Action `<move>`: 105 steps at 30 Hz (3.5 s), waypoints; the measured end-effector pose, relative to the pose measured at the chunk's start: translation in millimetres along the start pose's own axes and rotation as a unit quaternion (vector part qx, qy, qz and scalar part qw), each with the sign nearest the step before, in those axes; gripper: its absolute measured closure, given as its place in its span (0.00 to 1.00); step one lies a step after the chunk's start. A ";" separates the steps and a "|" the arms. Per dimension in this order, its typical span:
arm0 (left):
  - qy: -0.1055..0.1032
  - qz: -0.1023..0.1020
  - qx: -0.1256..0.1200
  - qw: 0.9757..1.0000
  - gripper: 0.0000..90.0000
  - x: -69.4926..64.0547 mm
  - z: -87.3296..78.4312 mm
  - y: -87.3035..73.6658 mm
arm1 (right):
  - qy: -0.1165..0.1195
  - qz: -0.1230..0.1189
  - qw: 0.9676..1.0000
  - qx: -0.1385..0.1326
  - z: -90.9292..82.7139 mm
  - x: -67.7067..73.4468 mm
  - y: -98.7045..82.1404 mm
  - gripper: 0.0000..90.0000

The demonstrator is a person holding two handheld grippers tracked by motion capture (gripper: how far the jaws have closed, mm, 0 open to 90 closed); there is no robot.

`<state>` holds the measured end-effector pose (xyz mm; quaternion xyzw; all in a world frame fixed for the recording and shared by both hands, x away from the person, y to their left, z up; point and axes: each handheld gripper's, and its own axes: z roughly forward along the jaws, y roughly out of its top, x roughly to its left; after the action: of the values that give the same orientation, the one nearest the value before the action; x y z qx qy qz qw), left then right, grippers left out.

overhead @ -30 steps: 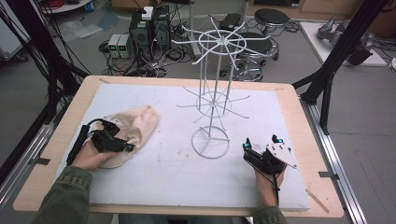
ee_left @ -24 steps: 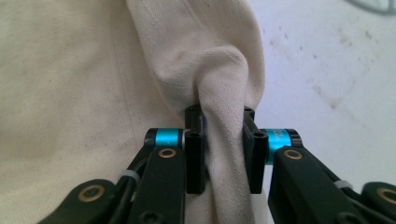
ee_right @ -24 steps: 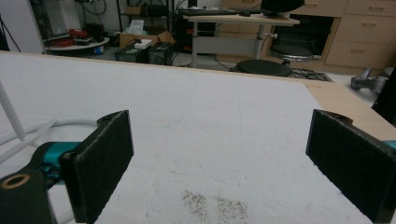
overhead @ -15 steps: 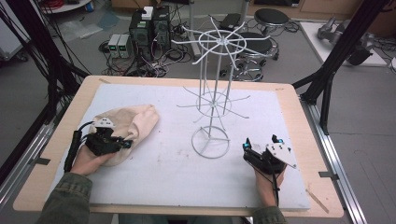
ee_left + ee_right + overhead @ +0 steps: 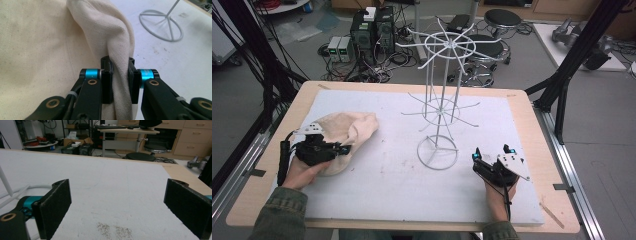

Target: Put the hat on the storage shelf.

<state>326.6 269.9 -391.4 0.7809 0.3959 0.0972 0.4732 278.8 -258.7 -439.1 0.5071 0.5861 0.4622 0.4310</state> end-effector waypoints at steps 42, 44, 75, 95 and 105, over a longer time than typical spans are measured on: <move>-0.073 0.064 -0.207 0.973 0.87 -46.9 -54.8 65.4 | -0.001 0.006 1.000 -0.003 -0.1 -0.9 0.3 0.07; -0.074 0.069 -0.218 0.971 0.87 -49.2 -57.8 71.0 | -0.002 0.006 1.000 -0.004 -0.1 -0.8 0.4 0.07; -0.131 0.121 -0.346 0.921 0.87 -87.2 -97.4 153.9 | 0.006 0.009 1.000 -0.007 -0.2 -0.7 0.8 0.07; -0.169 0.154 -0.412 0.882 0.86 -124.1 -95.5 187.8 | 0.007 0.013 1.000 -0.003 -0.1 0.2 0.9 0.07; -0.193 0.157 -0.412 0.877 0.86 -132.5 -68.9 182.0 | 0.011 0.005 1.000 -0.009 0.3 0.8 1.4 0.07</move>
<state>297.7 178.0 -176.6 0.5705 0.0933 0.1720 0.7977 279.3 -257.8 -437.8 0.5009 0.5841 0.4751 0.4268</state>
